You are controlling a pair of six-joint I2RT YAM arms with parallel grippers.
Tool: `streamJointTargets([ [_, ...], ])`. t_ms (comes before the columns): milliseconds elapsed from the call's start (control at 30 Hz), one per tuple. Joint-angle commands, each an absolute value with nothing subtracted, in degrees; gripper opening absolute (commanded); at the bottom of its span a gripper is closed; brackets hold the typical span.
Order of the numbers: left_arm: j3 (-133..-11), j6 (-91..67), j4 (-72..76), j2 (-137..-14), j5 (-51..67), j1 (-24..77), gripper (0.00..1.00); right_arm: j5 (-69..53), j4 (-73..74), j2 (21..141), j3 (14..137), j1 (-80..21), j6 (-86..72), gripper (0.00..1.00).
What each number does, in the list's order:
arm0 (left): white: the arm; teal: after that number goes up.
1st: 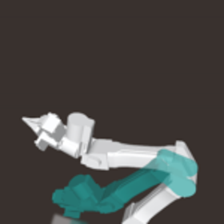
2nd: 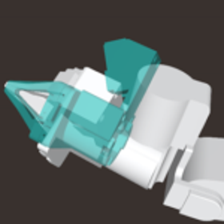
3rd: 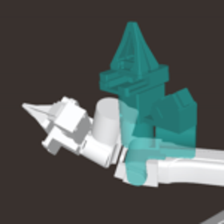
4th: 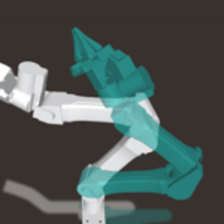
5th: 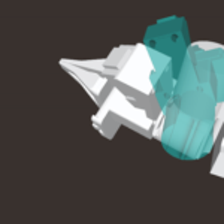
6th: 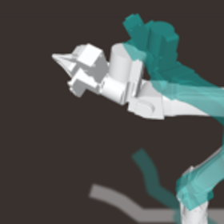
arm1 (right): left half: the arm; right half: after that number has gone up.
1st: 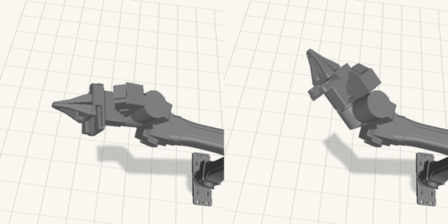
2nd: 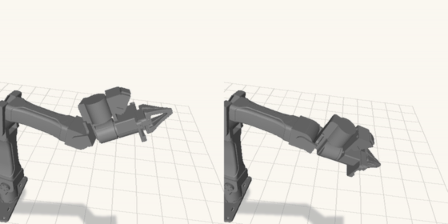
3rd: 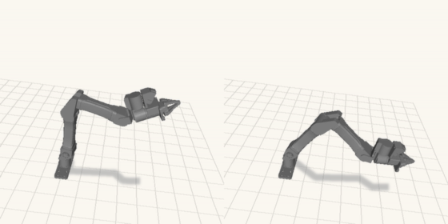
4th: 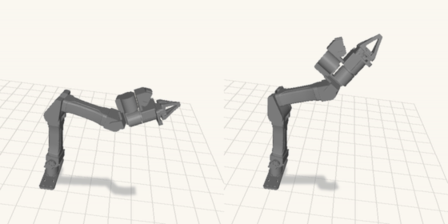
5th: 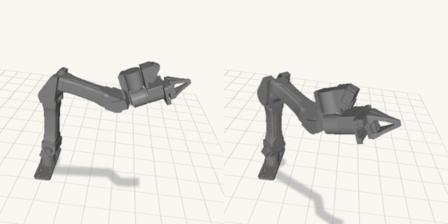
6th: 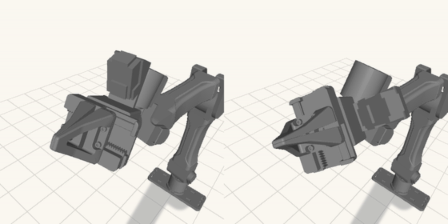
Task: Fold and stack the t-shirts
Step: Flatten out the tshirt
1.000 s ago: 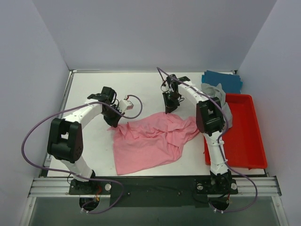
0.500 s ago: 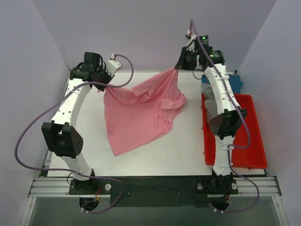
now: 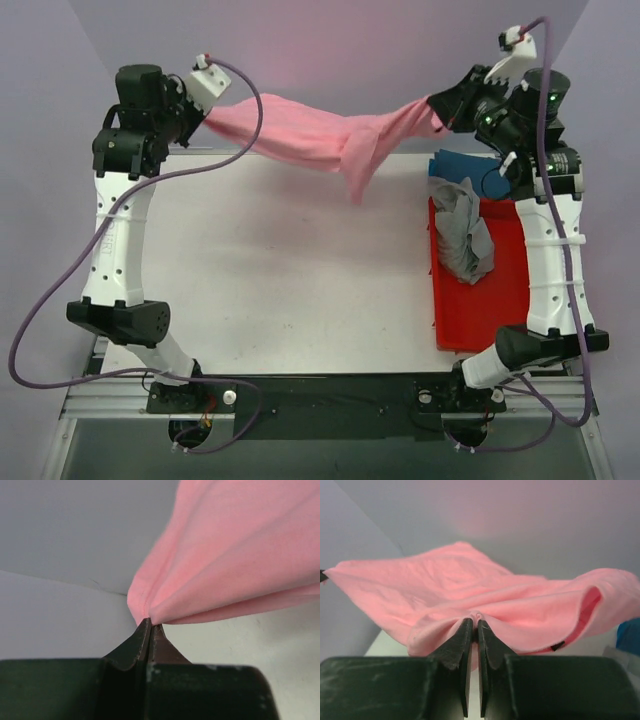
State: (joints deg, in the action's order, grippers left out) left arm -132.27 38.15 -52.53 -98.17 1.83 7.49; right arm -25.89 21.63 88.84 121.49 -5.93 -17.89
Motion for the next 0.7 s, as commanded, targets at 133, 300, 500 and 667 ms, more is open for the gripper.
streamJointTargets([
  [133, -89.6, 42.8, -52.7, -90.1, 7.3, 9.1, 0.0, -26.3, 17.6, 82.9, 82.2, -9.8, -10.5, 0.0],
  [300, -70.3, 44.2, -53.4, -90.5, 10.3, 12.8, 0.15, -23.9, 15.4, 86.6, 66.7, -13.8, -9.3, 0.0],
  [500, -65.5, 47.6, -58.3, -91.1, 14.0, 17.1, 0.67, -16.9, 19.2, 92.7, 65.3, -14.0, -12.7, 0.03],
  [667, -68.7, 52.3, -64.8, -91.1, 14.6, 16.8, 0.7, -7.9, 28.5, 102.0, 78.8, -14.6, -12.0, 0.45],
])
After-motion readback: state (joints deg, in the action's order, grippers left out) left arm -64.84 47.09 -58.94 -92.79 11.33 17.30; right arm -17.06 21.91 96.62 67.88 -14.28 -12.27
